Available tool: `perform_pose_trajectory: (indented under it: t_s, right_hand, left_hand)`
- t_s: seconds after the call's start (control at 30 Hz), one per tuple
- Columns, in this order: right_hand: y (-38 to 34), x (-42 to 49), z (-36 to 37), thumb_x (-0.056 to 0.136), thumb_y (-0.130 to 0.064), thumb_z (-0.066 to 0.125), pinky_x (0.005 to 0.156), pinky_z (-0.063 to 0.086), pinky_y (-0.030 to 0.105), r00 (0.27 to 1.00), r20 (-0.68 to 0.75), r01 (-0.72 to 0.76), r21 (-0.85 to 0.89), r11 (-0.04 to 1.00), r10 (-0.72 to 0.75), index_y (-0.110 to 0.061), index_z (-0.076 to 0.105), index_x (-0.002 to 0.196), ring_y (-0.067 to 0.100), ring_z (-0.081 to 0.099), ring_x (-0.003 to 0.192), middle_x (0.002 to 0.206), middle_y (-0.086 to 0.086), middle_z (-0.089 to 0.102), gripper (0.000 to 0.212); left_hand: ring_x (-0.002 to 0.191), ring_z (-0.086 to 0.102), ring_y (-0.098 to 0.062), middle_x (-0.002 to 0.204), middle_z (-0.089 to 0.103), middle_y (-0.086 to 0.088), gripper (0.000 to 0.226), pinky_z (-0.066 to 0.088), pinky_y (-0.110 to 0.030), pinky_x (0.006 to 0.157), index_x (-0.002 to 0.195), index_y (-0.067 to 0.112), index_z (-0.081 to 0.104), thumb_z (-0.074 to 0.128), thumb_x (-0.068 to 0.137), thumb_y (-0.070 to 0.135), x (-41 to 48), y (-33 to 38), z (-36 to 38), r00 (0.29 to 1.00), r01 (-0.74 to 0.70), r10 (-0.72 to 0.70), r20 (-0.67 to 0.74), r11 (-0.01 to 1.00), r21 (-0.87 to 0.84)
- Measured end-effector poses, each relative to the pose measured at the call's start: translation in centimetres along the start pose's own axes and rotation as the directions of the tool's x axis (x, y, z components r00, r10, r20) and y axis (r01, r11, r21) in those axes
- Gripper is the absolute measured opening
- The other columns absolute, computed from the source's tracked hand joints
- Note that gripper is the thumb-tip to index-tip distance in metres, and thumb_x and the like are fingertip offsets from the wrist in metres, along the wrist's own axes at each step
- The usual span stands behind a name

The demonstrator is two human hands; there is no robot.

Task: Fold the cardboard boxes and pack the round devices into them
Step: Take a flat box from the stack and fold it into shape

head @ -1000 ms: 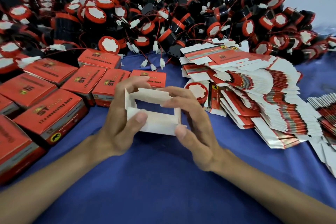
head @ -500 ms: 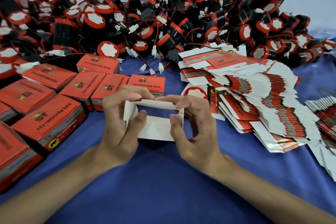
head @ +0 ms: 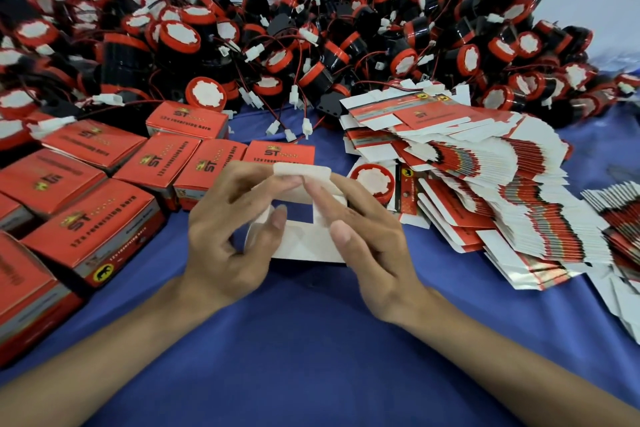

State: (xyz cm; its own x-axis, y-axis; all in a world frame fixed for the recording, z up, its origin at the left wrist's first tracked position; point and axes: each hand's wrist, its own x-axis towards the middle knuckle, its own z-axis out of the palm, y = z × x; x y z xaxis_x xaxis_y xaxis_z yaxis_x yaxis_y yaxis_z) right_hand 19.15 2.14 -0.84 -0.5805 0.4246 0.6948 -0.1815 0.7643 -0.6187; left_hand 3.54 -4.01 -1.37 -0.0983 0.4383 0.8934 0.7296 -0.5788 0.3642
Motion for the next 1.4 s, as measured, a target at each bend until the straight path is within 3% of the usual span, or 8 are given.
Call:
perform_pose_trajectory:
  t_s: [0.17,0.27,0.4,0.57,0.7,0.87,1.17,1.4]
  right_hand:
    - [-0.2,0.3,0.4,0.091,-0.005,0.054,0.092,0.041,0.018,0.991,-0.097,-0.088,0.074,0.993,0.095,0.005,0.045,0.127,0.008,0.055,0.112,0.121,0.005,0.057,0.039]
    - [-0.6,0.4,0.3,0.088,0.004,0.059,0.095,0.04,0.016,0.981,-0.13,-0.133,0.108,0.985,0.147,-0.01,0.056,0.123,0.002,0.055,0.114,0.119,-0.004,0.059,0.037]
    - [-0.7,0.0,0.9,0.087,0.006,0.06,0.095,0.039,0.013,0.982,-0.187,-0.013,-0.009,1.0,0.011,-0.015,0.054,0.12,-0.004,0.051,0.115,0.115,-0.009,0.059,0.04]
    - [-0.4,-0.3,1.4,0.088,0.003,0.055,0.095,0.045,0.029,0.972,-0.219,0.094,0.037,0.995,-0.084,-0.016,0.047,0.113,0.016,0.059,0.115,0.116,0.001,0.061,0.033]
    - [-0.1,0.1,1.0,0.095,-0.012,0.055,0.091,0.048,0.036,0.979,-0.167,0.13,0.057,0.99,-0.119,-0.007,0.058,0.109,0.027,0.062,0.108,0.112,0.01,0.063,0.015]
    - [-0.3,0.1,1.4,0.092,-0.019,0.06,0.086,0.045,0.03,0.988,-0.157,0.01,0.106,0.994,0.006,-0.012,0.057,0.093,0.024,0.061,0.101,0.107,0.006,0.061,0.007]
    - [-0.2,0.4,1.3,0.084,-0.006,0.062,0.095,0.045,0.052,0.955,-0.113,-0.237,0.27,0.933,0.275,-0.023,0.049,0.108,0.026,0.054,0.112,0.114,0.006,0.055,0.032]
    - [-0.3,0.3,1.2,0.075,0.006,0.048,0.099,0.039,0.028,0.943,-0.056,-0.299,0.291,0.909,0.328,-0.015,0.053,0.104,0.018,0.049,0.118,0.12,0.008,0.051,0.036]
  left_hand:
    - [0.102,0.047,0.007,0.105,0.051,-0.001,0.054,0.036,-0.013,0.085,0.112,-0.008,0.052,0.033,0.103,0.041,0.5,0.6,0.2,0.998,0.064,-0.063,0.015,0.997,-0.046]
    - [0.101,0.049,0.005,0.104,0.053,-0.008,0.046,0.037,-0.014,0.084,0.112,-0.008,0.053,0.035,0.104,0.034,0.3,0.5,0.3,0.991,0.134,-0.133,0.02,0.988,-0.071]
    - [0.099,0.053,0.007,0.108,0.054,0.022,0.017,0.041,-0.012,0.083,0.103,0.01,0.062,0.056,0.09,0.02,-0.4,0.5,0.5,0.982,0.185,-0.188,-0.028,0.977,-0.105]
    - [0.097,0.061,-0.003,0.109,0.06,0.012,0.038,0.045,-0.021,0.086,0.115,0.033,0.041,0.053,0.088,0.008,-0.1,1.2,0.7,0.986,0.165,-0.169,-0.009,0.967,-0.196]
    - [0.099,0.061,-0.002,0.1,0.06,0.013,0.021,0.046,-0.018,0.082,0.102,0.016,0.053,0.047,0.088,0.001,-0.1,0.7,0.7,0.993,0.121,-0.121,0.008,0.971,-0.205]
    - [0.103,0.06,-0.012,0.104,0.06,0.002,0.022,0.045,-0.026,0.086,0.1,0.008,0.055,0.039,0.085,0.004,-0.3,0.1,0.5,0.986,0.161,-0.142,0.084,0.944,-0.289]
    - [0.109,0.053,-0.015,0.112,0.051,-0.005,0.022,0.041,-0.029,0.094,0.106,0.017,0.049,0.047,0.084,0.015,0.0,0.5,0.5,0.956,0.251,-0.195,0.217,0.929,-0.272]
    - [0.104,0.046,-0.005,0.105,0.046,0.002,0.027,0.036,-0.02,0.093,0.099,0.021,0.046,0.051,0.08,0.002,0.3,0.6,0.6,0.941,0.323,-0.281,0.187,0.912,-0.253]
